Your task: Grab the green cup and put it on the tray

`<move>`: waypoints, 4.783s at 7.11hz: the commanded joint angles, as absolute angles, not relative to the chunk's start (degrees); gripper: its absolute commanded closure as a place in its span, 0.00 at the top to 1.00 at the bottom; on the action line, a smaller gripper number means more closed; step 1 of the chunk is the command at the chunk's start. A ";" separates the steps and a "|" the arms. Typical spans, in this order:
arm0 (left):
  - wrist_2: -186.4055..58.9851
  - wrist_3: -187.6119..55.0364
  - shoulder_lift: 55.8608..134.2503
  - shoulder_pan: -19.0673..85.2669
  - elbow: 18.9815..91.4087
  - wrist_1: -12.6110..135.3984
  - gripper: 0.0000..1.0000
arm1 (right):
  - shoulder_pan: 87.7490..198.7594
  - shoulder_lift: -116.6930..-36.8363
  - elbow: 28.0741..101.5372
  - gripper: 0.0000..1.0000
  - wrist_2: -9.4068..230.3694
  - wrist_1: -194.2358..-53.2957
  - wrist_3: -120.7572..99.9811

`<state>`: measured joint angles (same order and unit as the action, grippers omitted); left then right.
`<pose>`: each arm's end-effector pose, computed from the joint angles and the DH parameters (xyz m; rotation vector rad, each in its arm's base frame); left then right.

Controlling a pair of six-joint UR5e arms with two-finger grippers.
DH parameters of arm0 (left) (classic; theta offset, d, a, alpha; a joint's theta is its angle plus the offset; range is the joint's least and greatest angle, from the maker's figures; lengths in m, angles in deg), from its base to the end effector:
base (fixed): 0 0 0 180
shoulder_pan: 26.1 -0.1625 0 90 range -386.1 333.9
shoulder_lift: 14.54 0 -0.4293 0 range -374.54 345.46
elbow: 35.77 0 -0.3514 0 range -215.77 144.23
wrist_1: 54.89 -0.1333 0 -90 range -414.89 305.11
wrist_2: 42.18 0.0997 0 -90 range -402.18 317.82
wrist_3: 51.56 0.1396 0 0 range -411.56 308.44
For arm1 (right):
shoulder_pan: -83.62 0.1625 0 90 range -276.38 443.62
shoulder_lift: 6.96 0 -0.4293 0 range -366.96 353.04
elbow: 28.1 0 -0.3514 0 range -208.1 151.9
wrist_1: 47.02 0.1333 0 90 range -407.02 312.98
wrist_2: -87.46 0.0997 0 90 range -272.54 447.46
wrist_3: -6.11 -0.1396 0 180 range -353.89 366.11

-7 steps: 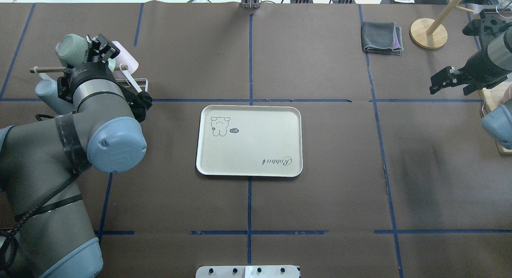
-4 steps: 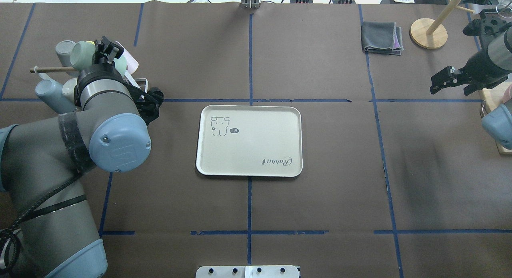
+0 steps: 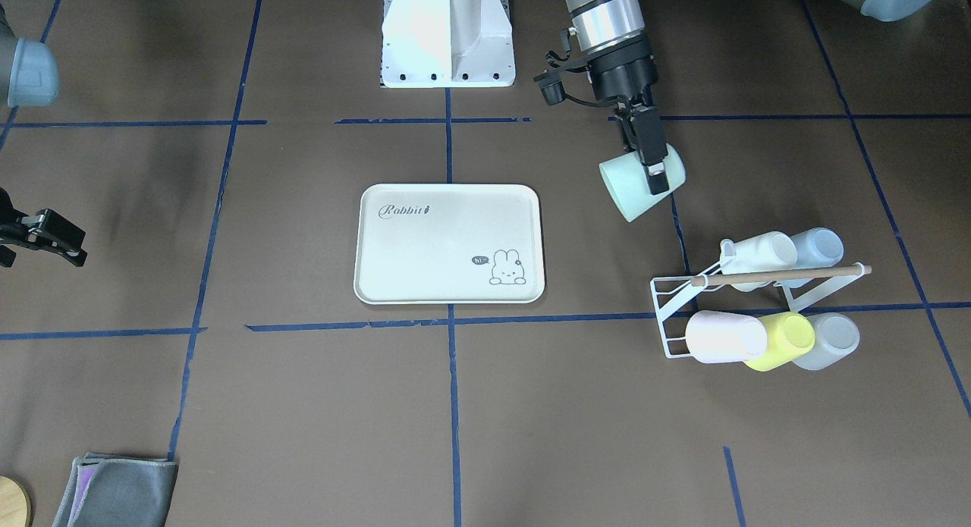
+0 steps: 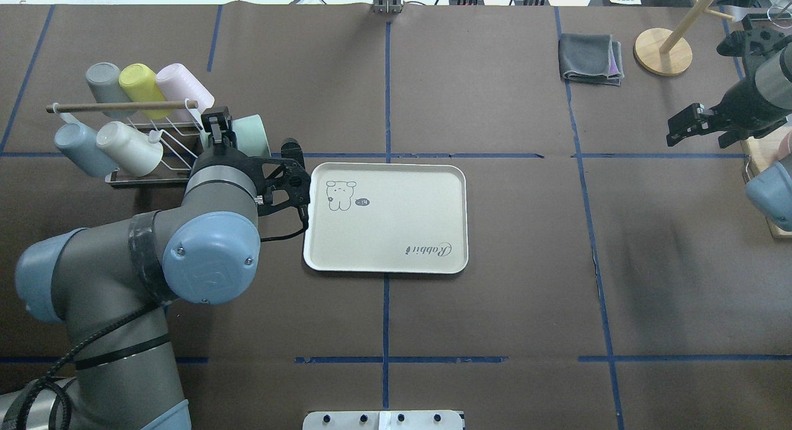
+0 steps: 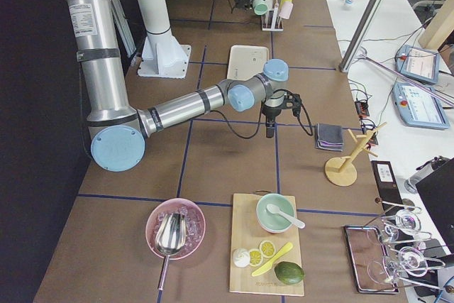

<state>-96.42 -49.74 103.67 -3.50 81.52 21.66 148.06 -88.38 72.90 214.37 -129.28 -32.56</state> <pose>0.4269 -0.4105 0.2686 0.9508 -0.1204 0.8899 -0.1862 -0.5039 0.5226 0.0538 -0.7790 0.0635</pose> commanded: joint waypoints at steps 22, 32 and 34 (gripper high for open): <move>-85.16 -92.34 115.54 -11.50 34.98 99.89 0.17 | 148.57 -88.17 72.80 1.00 214.55 -129.28 -32.47; -81.82 -91.99 115.63 -13.61 31.56 105.33 0.32 | 148.57 -88.26 72.71 1.00 214.46 -129.28 -32.56; -81.81 -91.99 115.71 -13.88 30.94 105.34 0.32 | 148.57 -88.26 72.36 1.00 214.37 -129.28 -32.56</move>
